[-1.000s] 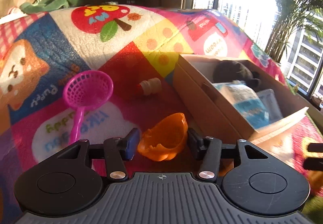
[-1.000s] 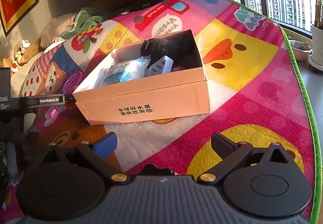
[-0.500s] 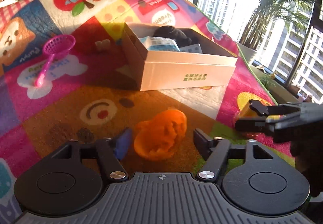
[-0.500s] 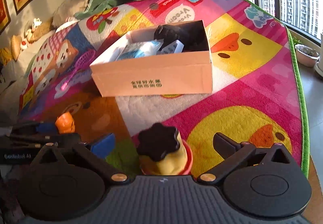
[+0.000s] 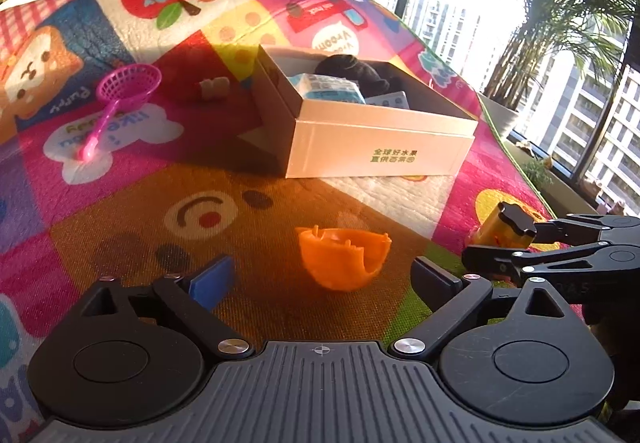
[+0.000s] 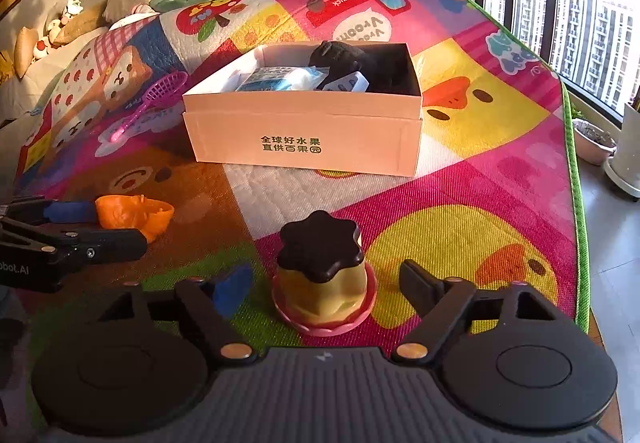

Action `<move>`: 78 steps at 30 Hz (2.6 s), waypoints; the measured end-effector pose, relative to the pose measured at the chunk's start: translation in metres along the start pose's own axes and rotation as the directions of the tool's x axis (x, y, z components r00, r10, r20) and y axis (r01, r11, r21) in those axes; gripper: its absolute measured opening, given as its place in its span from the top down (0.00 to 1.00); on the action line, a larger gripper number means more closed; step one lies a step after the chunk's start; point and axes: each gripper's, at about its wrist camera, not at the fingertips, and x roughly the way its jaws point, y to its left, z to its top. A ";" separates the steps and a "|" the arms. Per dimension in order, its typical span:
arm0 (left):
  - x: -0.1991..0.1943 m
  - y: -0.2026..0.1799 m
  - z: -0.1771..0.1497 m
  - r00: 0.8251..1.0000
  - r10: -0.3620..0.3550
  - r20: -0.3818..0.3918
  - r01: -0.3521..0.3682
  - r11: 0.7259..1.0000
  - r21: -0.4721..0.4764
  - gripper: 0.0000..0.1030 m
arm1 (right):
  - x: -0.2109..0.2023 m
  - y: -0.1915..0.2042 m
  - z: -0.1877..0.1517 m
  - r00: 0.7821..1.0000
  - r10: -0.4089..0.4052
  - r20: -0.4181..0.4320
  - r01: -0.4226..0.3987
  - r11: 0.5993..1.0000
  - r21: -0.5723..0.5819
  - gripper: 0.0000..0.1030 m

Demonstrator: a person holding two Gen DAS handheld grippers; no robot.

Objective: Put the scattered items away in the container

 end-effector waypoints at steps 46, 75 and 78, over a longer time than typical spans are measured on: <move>0.139 0.150 0.151 0.928 0.372 -0.005 -0.370 0.924 0.096 0.28 | 0.000 0.004 -0.010 0.998 0.054 0.033 -0.054 0.999 -0.001 0.01; -0.049 0.031 0.019 0.999 -0.004 0.053 0.003 1.000 0.026 0.02 | -0.058 0.014 0.053 0.978 0.125 0.166 -0.119 0.992 -0.043 0.00; -0.053 0.055 0.021 0.994 0.011 0.105 -0.005 0.998 -0.057 0.00 | -0.067 0.038 0.112 0.965 0.175 0.197 -0.157 0.982 -0.105 0.00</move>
